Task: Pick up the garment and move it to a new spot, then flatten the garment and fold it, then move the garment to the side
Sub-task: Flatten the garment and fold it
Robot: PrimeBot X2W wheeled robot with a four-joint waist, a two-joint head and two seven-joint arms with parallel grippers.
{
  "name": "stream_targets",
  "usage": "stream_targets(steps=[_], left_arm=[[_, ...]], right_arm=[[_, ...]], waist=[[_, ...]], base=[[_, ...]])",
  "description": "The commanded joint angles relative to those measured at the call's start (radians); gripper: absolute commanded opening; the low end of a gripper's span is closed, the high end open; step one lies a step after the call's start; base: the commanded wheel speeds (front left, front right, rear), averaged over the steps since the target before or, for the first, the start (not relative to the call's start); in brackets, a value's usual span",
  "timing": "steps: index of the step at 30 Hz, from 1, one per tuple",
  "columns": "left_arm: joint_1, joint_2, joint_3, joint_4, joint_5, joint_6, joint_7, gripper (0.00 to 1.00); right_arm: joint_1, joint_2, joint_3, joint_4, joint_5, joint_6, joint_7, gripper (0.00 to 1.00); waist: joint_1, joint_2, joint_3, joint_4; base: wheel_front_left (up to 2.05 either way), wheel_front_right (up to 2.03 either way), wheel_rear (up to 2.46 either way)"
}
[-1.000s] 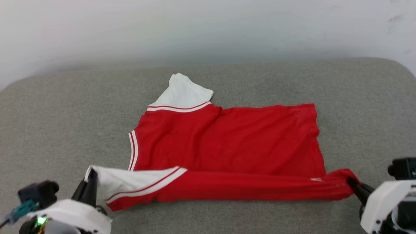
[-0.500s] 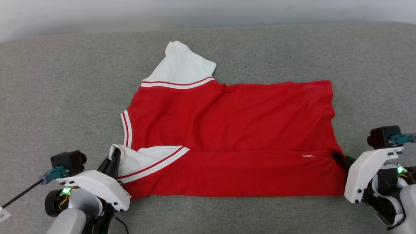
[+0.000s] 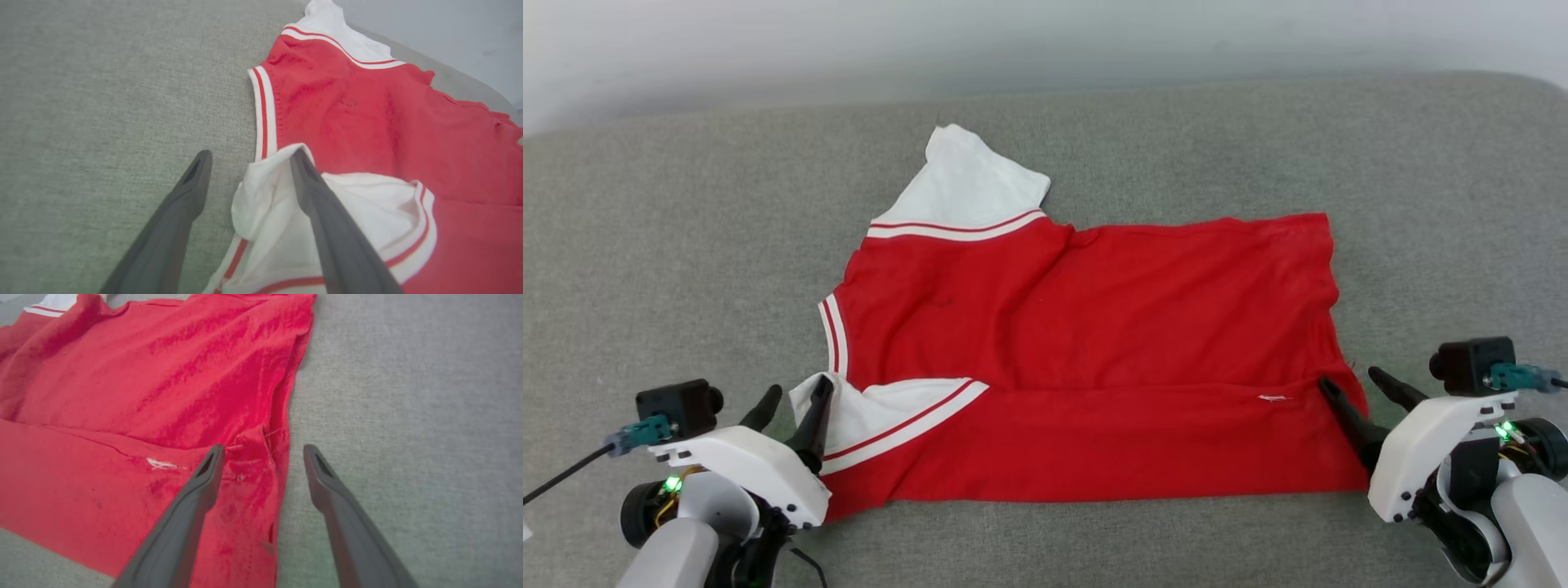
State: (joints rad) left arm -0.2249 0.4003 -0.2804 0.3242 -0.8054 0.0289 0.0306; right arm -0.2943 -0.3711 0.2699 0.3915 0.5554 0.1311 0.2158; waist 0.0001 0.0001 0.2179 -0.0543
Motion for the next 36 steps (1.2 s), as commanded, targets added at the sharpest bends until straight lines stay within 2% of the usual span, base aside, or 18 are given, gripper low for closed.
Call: stream_targets(steps=[1,9,14,20,25,28,30,33,36], left_arm=[[0.011,0.012,0.009,-0.007,-0.007,-0.003,-0.001,1.0],[0.017,0.111,0.027,-0.091,-0.019,-0.002,0.092,1.0],[-0.005,0.195,0.029,-0.146,-0.021,-0.003,0.192,1.0],[0.005,0.299,-0.005,-0.197,-0.06,-0.037,0.392,1.0],[0.055,0.367,-0.032,-0.228,-0.128,-0.03,0.585,1.0],[0.094,0.39,-0.032,-0.238,-0.173,-0.005,0.663,1.0],[0.104,0.389,-0.03,-0.244,-0.189,0.001,0.678,1.0],[0.139,0.381,-0.029,-0.25,-0.226,0.026,0.714,1.0],[0.168,0.347,-0.039,-0.246,-0.256,0.04,0.729,1.0]], right_arm=[[0.017,-0.012,0.007,0.002,-0.001,-0.001,-0.038,1.0],[0.056,0.005,-0.039,-0.04,-0.08,-0.001,-0.28,1.0],[0.08,0.036,-0.068,-0.091,-0.144,-0.001,-0.38,1.0],[0.117,0.066,-0.097,-0.176,-0.211,-0.001,-0.411,1.0],[0.155,0.103,-0.12,-0.25,-0.244,-0.001,-0.405,1.0],[0.17,0.123,-0.13,-0.278,-0.255,-0.001,-0.392,1.0],[0.173,0.129,-0.135,-0.284,-0.257,-0.001,-0.388,1.0],[0.179,0.142,-0.142,-0.3,-0.259,-0.001,-0.381,1.0],[0.177,0.149,-0.149,-0.31,-0.258,-0.001,-0.377,1.0]], waist=[[-0.0001,-0.0001,-0.028,-0.008],[-0.0001,-0.0001,-0.093,-0.02],[-0.0001,-0.0001,-0.102,-0.041],[-0.0001,-0.0001,-0.091,-0.079],[-0.0001,-0.0001,-0.07,-0.113],[-0.0001,-0.0001,-0.055,-0.132],[-0.0001,-0.0001,-0.048,-0.137],[-0.0001,-0.0001,-0.031,-0.147],[-0.0001,-0.0001,-0.015,-0.152]], base=[[0.0,0.0,0.0],[0.0,0.0,0.0],[0.0,0.0,0.0],[0.0,0.0,0.0],[0.0,0.0,0.0],[0.0,0.0,0.0],[0.0,0.0,0.0],[0.0,0.0,0.0],[0.0,0.0,0.0]])
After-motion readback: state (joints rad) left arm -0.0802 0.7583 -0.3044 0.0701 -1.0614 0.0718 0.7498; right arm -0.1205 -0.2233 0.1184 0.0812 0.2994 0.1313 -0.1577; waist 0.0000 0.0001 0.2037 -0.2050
